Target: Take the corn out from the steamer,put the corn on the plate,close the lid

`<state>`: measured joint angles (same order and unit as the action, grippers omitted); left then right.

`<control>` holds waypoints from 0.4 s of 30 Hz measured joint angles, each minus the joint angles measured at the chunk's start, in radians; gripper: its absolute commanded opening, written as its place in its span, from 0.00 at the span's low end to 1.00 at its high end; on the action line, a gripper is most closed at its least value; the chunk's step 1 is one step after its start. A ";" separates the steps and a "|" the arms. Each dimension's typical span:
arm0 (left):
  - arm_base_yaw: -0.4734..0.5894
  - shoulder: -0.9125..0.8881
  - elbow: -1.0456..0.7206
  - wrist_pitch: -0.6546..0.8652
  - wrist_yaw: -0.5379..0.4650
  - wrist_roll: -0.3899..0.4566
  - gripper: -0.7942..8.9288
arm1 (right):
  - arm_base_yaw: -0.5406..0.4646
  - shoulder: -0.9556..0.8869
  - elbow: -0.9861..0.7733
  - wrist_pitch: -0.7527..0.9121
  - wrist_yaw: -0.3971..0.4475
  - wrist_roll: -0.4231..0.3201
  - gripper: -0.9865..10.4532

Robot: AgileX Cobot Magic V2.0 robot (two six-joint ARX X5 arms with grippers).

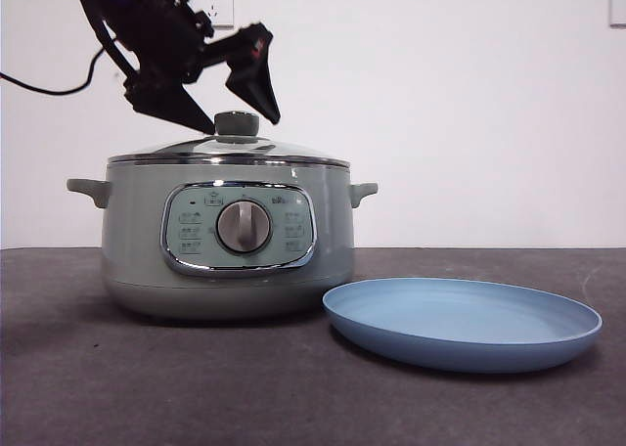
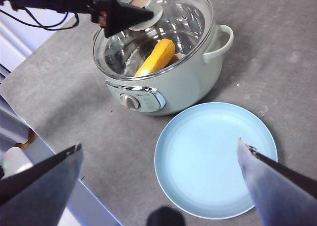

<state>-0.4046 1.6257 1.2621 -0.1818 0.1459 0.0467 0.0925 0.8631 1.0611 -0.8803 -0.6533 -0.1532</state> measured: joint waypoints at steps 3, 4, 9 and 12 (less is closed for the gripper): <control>-0.005 0.010 0.000 -0.001 -0.013 0.002 0.63 | 0.000 0.000 0.000 0.000 0.000 0.000 0.63; -0.005 0.010 0.000 0.000 -0.013 0.002 0.62 | 0.000 0.000 0.000 0.000 0.000 0.000 0.63; -0.005 0.010 0.000 -0.003 -0.017 0.002 0.27 | 0.000 0.000 0.000 0.000 0.000 0.000 0.63; -0.005 0.010 0.000 -0.017 -0.016 0.002 0.15 | 0.000 0.000 0.000 0.000 0.000 0.000 0.63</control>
<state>-0.4099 1.6360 1.2621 -0.1989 0.1303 0.0486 0.0925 0.8631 1.0611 -0.8803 -0.6533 -0.1532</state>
